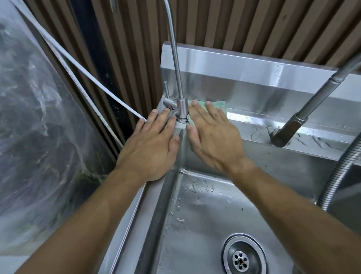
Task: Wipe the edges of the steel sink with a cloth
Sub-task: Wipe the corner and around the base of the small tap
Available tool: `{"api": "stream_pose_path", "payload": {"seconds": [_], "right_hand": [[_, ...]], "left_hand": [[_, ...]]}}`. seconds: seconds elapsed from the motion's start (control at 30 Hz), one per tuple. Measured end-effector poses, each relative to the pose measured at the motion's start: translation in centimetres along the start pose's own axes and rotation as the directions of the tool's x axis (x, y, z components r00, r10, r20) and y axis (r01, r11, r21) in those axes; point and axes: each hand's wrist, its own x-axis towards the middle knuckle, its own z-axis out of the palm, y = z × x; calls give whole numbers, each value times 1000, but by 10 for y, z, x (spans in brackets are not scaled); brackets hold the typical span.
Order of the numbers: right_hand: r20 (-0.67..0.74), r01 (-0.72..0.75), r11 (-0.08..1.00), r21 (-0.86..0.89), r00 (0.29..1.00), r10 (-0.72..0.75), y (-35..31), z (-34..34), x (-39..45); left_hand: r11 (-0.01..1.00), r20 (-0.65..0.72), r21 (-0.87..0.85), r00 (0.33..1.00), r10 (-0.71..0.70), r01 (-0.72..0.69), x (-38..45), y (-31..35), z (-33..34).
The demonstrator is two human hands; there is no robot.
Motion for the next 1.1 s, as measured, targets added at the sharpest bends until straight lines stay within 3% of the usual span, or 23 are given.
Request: {"api": "stream_pose_path", "payload": {"seconds": [0.07, 0.13, 0.3, 0.43, 0.57, 0.63, 0.7, 0.77, 0.83, 0.9, 0.93, 0.97, 1.03, 1.1], "right_hand": [[18, -1, 1000, 7, 1000, 1, 21, -8, -11], [14, -96, 995, 23, 995, 95, 31, -10, -25], [-43, -292, 956, 6, 955, 292, 0, -2, -20], [28, -160, 985, 68, 987, 159, -24, 3, 3], [72, 25, 996, 82, 997, -31, 11, -9, -10], [88, 44, 993, 112, 995, -55, 21, -16, -16], [93, -31, 978, 205, 996, 12, 23, -22, -18], [53, -130, 905, 406, 992, 119, 18, -33, -15], [23, -178, 757, 628, 977, 211, 9, -44, 0], [18, -169, 583, 794, 967, 255, -1, -53, 24], [-6, -130, 563, 816, 972, 233, -5, -57, 36], [-52, -76, 616, 784, 981, 188, -6, -59, 44], [-194, 59, 899, 435, 980, 29, -4, -59, 49], [-347, 27, 986, 166, 937, 33, 11, -55, 40]], "left_hand": [[1000, 0, -8, 1000, -2, 2, -1, -1, -1], [1000, 12, -13, 1000, -2, 2, -3, 0, -2], [999, 2, -34, 1000, -31, 31, -2, 1, -3], [999, 8, -35, 999, -42, 42, -1, 3, -2], [998, 6, -44, 999, -46, 47, -2, 3, -5], [997, 4, -56, 999, -48, 48, -2, 3, -6], [997, 8, -59, 999, -46, 46, -3, 3, -6], [997, 15, -58, 999, -44, 45, -3, 2, -7], [997, 23, -59, 999, -42, 44, -2, 1, -7], [998, 25, -52, 999, -42, 43, -2, 2, -6], [998, 27, -48, 999, -44, 45, -2, 2, -6], [998, 27, -46, 999, -45, 47, -2, 2, -6], [998, 28, -46, 999, -45, 46, -1, 2, -7], [998, 30, -51, 999, -43, 45, -2, 2, -7]]}}
